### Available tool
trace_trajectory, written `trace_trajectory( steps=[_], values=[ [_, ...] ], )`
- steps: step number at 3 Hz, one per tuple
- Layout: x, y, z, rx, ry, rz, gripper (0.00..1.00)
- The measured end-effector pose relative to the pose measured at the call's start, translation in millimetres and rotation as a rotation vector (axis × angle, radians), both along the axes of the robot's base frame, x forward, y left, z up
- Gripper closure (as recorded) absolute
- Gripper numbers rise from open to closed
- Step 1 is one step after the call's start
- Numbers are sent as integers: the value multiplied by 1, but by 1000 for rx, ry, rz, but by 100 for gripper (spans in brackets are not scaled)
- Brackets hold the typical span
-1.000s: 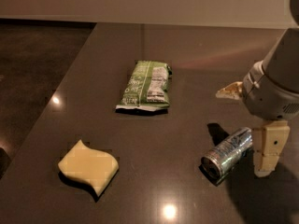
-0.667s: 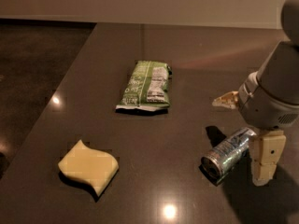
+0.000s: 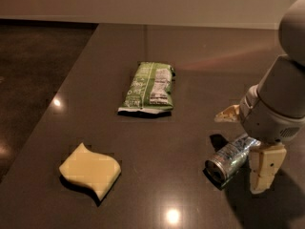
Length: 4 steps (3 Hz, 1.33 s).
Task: Move redbull can near green jalapeno chip bag
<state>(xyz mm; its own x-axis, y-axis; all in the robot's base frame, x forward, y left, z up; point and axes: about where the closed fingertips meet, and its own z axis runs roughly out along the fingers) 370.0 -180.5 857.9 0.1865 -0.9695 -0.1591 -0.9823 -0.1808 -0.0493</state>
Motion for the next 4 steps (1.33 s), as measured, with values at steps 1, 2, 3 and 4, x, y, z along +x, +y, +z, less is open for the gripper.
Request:
trace_trajectory(
  steps=[1,2,3,4],
  values=[
    [-1,-1,-6,0,19,-2,38],
    [4,-1,-7,7,40,-12,61],
    [16,4,-2,11,49,-26,84],
    [37,14,4,16,44,-28,100]
  ],
)
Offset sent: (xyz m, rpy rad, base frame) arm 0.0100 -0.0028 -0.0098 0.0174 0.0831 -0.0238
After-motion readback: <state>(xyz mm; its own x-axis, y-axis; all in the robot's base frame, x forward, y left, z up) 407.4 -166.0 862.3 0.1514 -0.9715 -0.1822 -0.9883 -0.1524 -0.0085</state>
